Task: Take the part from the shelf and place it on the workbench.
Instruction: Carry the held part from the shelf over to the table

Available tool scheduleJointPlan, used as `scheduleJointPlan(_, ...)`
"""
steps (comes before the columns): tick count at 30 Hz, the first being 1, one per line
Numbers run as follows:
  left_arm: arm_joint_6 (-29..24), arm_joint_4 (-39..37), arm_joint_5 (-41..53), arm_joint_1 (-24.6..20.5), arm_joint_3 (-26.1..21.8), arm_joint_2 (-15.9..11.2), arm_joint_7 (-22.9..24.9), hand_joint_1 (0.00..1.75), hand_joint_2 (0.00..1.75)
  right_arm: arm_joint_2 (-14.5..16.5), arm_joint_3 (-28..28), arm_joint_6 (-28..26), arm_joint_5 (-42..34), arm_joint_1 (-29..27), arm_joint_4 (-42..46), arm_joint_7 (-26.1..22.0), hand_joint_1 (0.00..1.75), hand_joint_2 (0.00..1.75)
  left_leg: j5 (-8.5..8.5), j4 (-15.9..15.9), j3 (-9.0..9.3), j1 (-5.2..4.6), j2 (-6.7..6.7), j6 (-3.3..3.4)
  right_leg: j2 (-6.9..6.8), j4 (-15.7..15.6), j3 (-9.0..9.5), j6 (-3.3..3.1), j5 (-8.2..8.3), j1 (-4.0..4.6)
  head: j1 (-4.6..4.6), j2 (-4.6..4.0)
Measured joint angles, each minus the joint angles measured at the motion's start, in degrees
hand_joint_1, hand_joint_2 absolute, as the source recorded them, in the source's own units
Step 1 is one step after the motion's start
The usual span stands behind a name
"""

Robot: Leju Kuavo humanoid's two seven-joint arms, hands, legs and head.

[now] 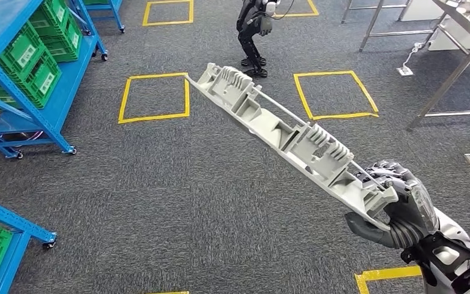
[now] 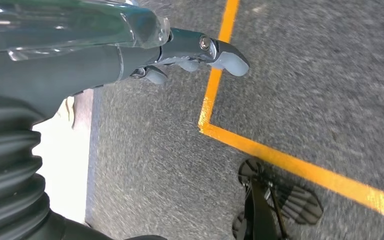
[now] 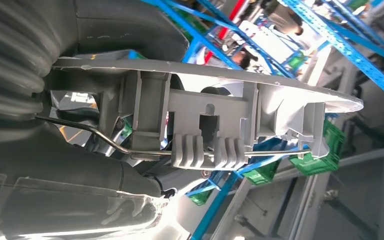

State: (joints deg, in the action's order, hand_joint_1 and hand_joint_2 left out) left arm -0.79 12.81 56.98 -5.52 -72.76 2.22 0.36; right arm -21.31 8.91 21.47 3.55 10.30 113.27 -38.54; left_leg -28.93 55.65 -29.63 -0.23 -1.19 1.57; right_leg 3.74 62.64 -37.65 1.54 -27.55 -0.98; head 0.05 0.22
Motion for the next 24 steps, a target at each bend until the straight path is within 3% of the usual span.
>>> scheduleJointPlan(2,-0.16,-0.04,-0.25,0.1,-0.05,0.27,-0.05,0.0,1.75,0.01,0.48,-0.27,0.51,0.45,-0.25,-0.01,1.75,1.75,0.06,-0.04,-0.05,-0.07,1.52,0.1,-2.59,7.48,-3.47,0.45,-3.72,0.08,0.01,0.0)
scheduleJointPlan(4,-0.34,-0.08,-0.55,0.22,-0.11,0.55,-0.2,0.0,1.75,0.08,0.94,-1.1,1.6,0.8,-0.54,0.08,1.75,1.75,-0.01,0.0,-0.12,-0.06,3.05,0.05,-3.16,12.44,-5.61,0.85,-5.2,-0.06,0.01,0.0)
scheduleJointPlan(5,-0.33,-0.09,-0.59,0.23,-0.13,0.68,-0.31,0.0,1.75,0.11,1.15,-1.68,2.31,1.01,-0.69,0.23,1.75,1.75,-0.08,0.03,-0.11,-0.01,3.74,-0.04,-3.37,11.53,-4.96,0.97,-4.37,-0.14,0.01,0.01)
scheduleJointPlan(7,-0.32,-0.1,-0.57,0.19,-0.11,0.93,-0.47,0.0,1.75,0.13,1.52,-2.85,3.42,1.46,-0.93,0.69,1.75,1.75,-0.4,0.25,0.03,0.11,4.91,-0.46,-4.89,3.76,-0.65,1.14,-1.18,-0.32,0.03,0.01)
scheduleJointPlan(9,-0.38,-0.08,-0.63,0.13,-0.12,0.97,-0.58,0.0,1.75,0.18,1.75,-3.56,3.86,1.8,-1.1,1.01,1.75,1.75,-0.87,0.64,0.09,-0.06,5.71,-1.1,-6.6,-2.66,2.91,0.79,0.71,-0.27,-0.02,0.0)
scheduleJointPlan(10,-0.4,-0.06,-0.66,0.12,-0.12,0.95,-0.63,0.0,1.75,0.21,1.81,-3.75,3.98,1.93,-1.16,1.08,1.75,1.75,-1.03,0.79,0.11,-0.19,6.06,-1.37,-6.94,-3.74,3.46,0.45,0.81,-0.15,-0.05,0.0)
scheduleJointPlan(12,-0.41,-0.07,-0.68,0.08,-0.13,0.95,-0.69,0.0,1.75,0.24,1.85,-3.93,4.09,2.07,-1.24,1.19,1.75,1.75,-1.19,0.82,0.18,-0.19,6.8,-1.7,-5.87,-3.59,3.28,-0.42,0.87,0.04,-0.1,0.01)
scheduleJointPlan(13,-0.41,-0.07,-0.68,0.05,-0.12,0.98,-0.7,0.0,1.75,0.23,1.85,-3.97,4.12,2.13,-1.25,1.22,1.75,1.75,-1.49,0.99,0.09,-0.05,6.66,-1.94,-5.41,-3.63,3.21,-0.74,0.96,0.02,-0.09,0.01)
scheduleJointPlan(15,-0.4,-0.07,-0.69,-0.02,-0.11,1.12,-0.74,0.0,1.75,0.22,1.89,-3.99,4.13,2.39,-1.26,1.25,1.75,1.75,-3.56,3.91,-1.26,0.24,4.65,-2.41,-4.43,-3.76,3.15,-1.41,1.2,-0.11,-0.16,0.0)
scheduleJointPlan(17,-0.4,-0.08,-0.69,0.1,-0.13,1.25,-0.78,0.0,1.75,0.29,2.0,-4.02,4.14,2.67,-1.31,1.27,1.75,1.75,-6.95,11.01,-4.75,0.36,2.13,-2.56,-3.37,-3.77,2.99,-1.82,1.36,-0.05,-0.22,0.01)
scheduleJointPlan(19,-0.38,-0.12,-0.65,0.35,-0.14,1.31,-0.78,0.0,1.75,0.39,2.17,-4.36,4.48,2.78,-1.4,1.28,1.75,1.75,-8.46,16.8,-8.02,0.35,1.38,-2.41,-2.06,-3.76,2.84,-2.01,1.47,0.15,-0.21,0.01)
scheduleJointPlan(20,-0.33,-0.15,-0.57,0.42,-0.14,1.35,-0.78,0.0,1.75,0.41,2.24,-4.75,4.85,2.74,-1.44,1.28,1.75,1.75,-7.71,16.94,-8.39,0.33,1.21,-2.22,-1.36,-3.76,2.81,-2.06,1.52,0.24,-0.2,0.01)
scheduleJointPlan(21,-0.28,-0.19,-0.46,0.44,-0.13,1.37,-0.78,0.0,1.75,0.42,2.28,-5.31,5.29,2.62,-1.46,1.25,1.75,1.75,-6.03,14.84,-7.63,0.29,0.89,-1.95,-0.67,-3.76,2.81,-2.08,1.57,0.3,-0.19,0.0)
scheduleJointPlan(23,-0.21,-0.24,-0.26,0.41,-0.1,1.36,-0.78,0.0,1.75,0.38,2.31,-6.54,5.98,2.29,-1.45,0.97,1.75,1.75,-2.21,7.19,-4.13,0.23,-1.29,-1.29,0.6,-3.74,2.78,-1.92,1.71,0.34,-0.17,0.0)
scheduleJointPlan(24,-0.22,-0.25,-0.2,0.41,-0.09,1.34,-0.78,0.0,1.75,0.33,2.31,-7.05,6.12,2.07,-1.43,0.74,1.75,1.75,-1.14,4.04,-2.62,0.2,-2.4,-1.1,1.2,-3.72,2.68,-1.73,1.83,0.32,-0.17,0.0)
